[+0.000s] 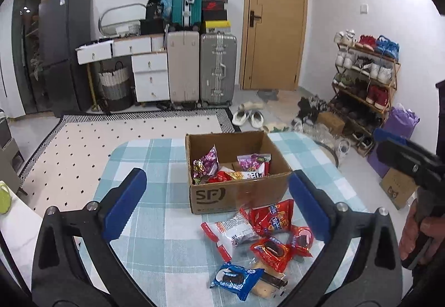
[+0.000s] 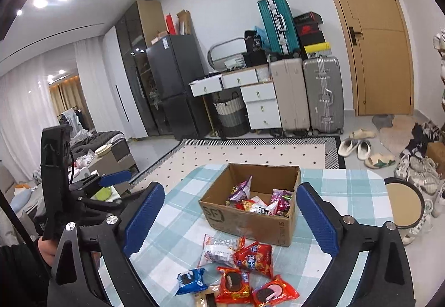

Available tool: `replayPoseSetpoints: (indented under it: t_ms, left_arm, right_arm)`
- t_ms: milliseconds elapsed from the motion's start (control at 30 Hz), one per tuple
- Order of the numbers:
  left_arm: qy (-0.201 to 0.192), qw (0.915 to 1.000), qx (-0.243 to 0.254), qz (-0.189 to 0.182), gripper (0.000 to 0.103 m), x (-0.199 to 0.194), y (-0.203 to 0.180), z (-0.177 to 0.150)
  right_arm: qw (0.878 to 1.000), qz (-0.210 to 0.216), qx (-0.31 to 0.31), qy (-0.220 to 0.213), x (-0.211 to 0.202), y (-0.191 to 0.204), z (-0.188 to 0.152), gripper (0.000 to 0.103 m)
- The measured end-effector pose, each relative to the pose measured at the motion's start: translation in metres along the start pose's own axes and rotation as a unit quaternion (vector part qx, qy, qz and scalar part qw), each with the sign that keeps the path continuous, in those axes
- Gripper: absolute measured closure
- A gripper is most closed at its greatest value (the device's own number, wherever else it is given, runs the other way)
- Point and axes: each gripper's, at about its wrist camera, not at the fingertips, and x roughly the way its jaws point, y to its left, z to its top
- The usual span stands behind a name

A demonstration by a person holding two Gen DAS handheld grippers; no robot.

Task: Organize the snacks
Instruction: 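Open both grippers and move them back toward the remaining snacks, then grasp the red Oreo packet with the right gripper while the left gripper grasps the blue Oreo packet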

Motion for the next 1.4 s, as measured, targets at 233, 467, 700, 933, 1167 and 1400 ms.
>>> replayPoseSetpoints:
  t_ms: [233, 467, 700, 933, 1167, 1400]
  left_arm:
    - [-0.052, 0.9983, -0.021, 0.015, 0.001, -0.054, 0.006, -0.026]
    - [-0.067, 0.9964, -0.047, 0.020, 0.001, -0.078, 0.013, -0.060]
    - [-0.028, 0.9972, -0.064, 0.029, 0.001, -0.047, 0.023, -0.108]
    - [0.043, 0.9948, -0.088, 0.031, 0.001, 0.019, 0.033, -0.151]
    - [0.085, 0.9916, -0.090, 0.038, 0.001, 0.069, 0.041, -0.175]
    - [0.105, 0.9895, -0.094, 0.033, 0.001, 0.089, 0.045, -0.187]
  right_arm:
    - [1.000, 0.010, 0.020, -0.013, -0.028, 0.010, -0.043, 0.001]
    - [0.998, -0.018, 0.055, -0.017, -0.041, -0.002, -0.096, 0.001]
    - [0.997, -0.042, 0.067, 0.004, -0.033, -0.014, -0.133, 0.001]
    - [0.993, -0.049, 0.091, 0.053, -0.001, -0.030, -0.170, 0.001]
    - [0.986, -0.053, 0.126, 0.097, 0.033, -0.054, -0.188, 0.001]
    - [0.977, -0.058, 0.137, 0.151, 0.069, -0.065, -0.194, 0.001]
